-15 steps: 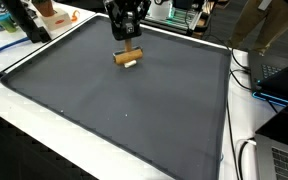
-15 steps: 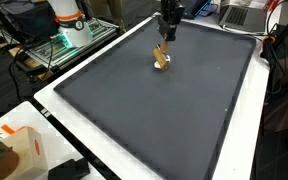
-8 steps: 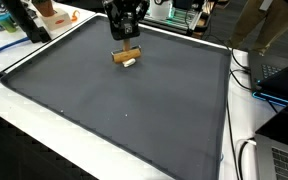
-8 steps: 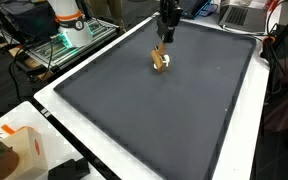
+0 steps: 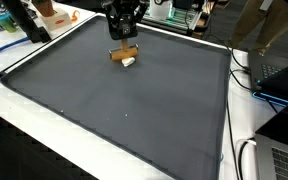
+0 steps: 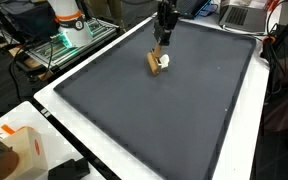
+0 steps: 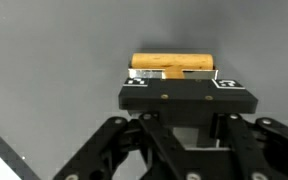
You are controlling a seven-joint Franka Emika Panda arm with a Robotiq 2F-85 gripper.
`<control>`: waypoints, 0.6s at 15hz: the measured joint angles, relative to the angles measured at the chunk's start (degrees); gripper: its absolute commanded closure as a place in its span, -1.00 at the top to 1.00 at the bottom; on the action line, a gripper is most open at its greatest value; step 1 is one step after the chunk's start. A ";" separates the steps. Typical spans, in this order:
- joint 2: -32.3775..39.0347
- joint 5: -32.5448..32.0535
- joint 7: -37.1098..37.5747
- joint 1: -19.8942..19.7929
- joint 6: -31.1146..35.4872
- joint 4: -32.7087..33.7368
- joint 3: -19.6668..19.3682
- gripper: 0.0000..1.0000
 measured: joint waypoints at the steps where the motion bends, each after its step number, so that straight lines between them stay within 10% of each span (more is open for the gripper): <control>1: 0.06 -0.01 0.00 -0.15 -0.13 -0.01 -0.03 -0.55; 9: -7.95 4.28 -2.70 -0.29 -3.86 0.16 0.23 -0.55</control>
